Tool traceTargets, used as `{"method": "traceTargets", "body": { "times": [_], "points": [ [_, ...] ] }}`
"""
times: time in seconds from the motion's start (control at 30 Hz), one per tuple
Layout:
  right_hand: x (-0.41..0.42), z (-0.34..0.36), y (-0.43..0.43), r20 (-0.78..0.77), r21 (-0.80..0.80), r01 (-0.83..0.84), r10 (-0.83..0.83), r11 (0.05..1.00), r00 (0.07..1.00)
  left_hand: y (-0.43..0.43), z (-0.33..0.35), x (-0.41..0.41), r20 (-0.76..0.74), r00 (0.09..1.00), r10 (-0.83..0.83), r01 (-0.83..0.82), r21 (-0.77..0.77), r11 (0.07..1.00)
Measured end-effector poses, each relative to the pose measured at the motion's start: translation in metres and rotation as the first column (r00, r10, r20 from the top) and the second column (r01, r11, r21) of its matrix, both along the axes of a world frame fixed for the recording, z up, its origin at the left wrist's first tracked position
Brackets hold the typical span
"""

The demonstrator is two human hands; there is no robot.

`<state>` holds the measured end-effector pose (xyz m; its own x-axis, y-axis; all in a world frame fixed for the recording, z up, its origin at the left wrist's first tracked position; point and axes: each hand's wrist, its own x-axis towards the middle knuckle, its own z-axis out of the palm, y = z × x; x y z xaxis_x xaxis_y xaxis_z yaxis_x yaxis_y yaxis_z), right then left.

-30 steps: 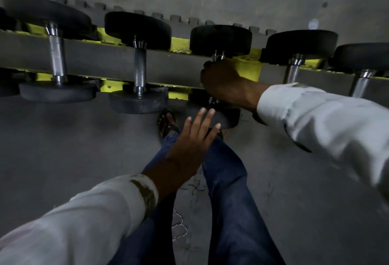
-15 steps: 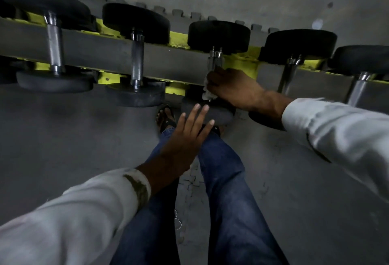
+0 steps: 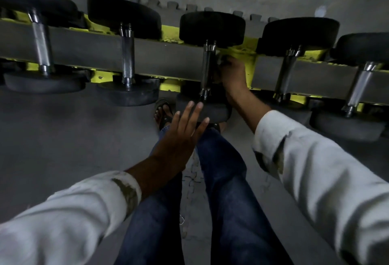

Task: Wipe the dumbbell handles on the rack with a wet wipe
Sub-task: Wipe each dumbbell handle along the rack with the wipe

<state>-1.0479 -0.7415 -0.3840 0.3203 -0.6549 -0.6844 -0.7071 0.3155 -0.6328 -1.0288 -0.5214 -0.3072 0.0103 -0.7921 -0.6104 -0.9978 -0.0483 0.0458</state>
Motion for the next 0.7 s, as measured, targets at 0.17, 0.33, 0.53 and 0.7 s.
{"method": "traceTargets", "body": {
  "times": [0.17,0.33,0.53,0.7],
  "points": [
    [0.021,-0.001,-0.005,0.106,0.43,0.392,-0.477,0.813,0.873,0.0,0.0,-0.001,0.014,1.0,-0.028,0.028,0.007,1.0],
    [-0.006,-0.003,0.007,-0.016,0.194,0.109,-0.108,0.975,0.994,0.0,-0.001,-0.001,0.028,1.0,-0.009,0.01,-0.036,0.999],
    [-0.021,0.008,-0.013,-0.262,0.125,-0.552,0.564,0.825,0.783,0.001,0.0,0.0,0.02,1.0,0.008,-0.007,-0.065,0.998],
    [-0.048,0.025,0.023,-0.198,-0.117,-0.418,0.391,0.901,0.899,0.001,0.0,-0.002,0.016,1.0,0.016,-0.015,-0.068,0.998]
  ]
}}
